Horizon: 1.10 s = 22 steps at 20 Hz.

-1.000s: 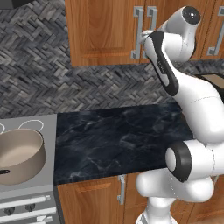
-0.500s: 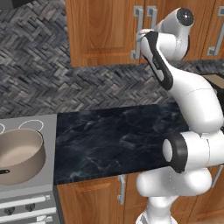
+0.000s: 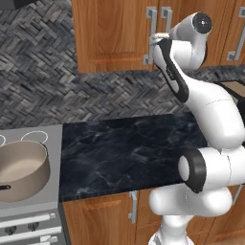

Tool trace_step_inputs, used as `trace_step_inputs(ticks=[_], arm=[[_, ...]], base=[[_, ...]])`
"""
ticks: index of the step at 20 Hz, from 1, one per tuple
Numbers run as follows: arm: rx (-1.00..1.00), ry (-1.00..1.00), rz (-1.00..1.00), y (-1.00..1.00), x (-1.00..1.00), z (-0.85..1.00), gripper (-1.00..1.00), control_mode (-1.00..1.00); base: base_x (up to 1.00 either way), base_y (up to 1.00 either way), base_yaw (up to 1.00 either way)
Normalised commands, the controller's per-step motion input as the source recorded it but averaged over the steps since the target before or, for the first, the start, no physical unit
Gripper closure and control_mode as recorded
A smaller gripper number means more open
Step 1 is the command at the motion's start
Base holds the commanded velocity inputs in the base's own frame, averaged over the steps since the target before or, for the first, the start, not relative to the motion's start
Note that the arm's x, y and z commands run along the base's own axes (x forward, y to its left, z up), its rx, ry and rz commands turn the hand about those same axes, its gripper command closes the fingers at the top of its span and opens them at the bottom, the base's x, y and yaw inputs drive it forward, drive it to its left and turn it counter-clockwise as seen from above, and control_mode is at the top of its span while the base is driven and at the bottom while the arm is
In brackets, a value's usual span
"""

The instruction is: Open the cabinet and move the ladle to the pot. Then close the cabinet.

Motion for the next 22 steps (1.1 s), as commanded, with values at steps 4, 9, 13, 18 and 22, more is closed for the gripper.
trace_step_inputs(ticks=[4, 9, 13, 18, 22], arm=[[0.00, 0.00, -0.16, -0.85, -0.32, 0.08, 1.00, -1.00], [0.05, 0.00, -0.15, -1.00, -0.77, 0.11, 1.00, -1.00], [0.12, 0.00, -0.09, -1.00, -1.00, 0.09, 1.00, -1.00], [0.14, 0.00, -0.05, -1.00, -1.00, 0.06, 1.00, -1.00], [0.10, 0.00, -0.02, -1.00, -1.00, 0.01, 1.00, -1.00]], base=[[0.00, 0.00, 0.00], [0.00, 0.00, 0.00], [0.00, 0.00, 0.00], [0.00, 0.00, 0.00], [0.00, 0.00, 0.00]])
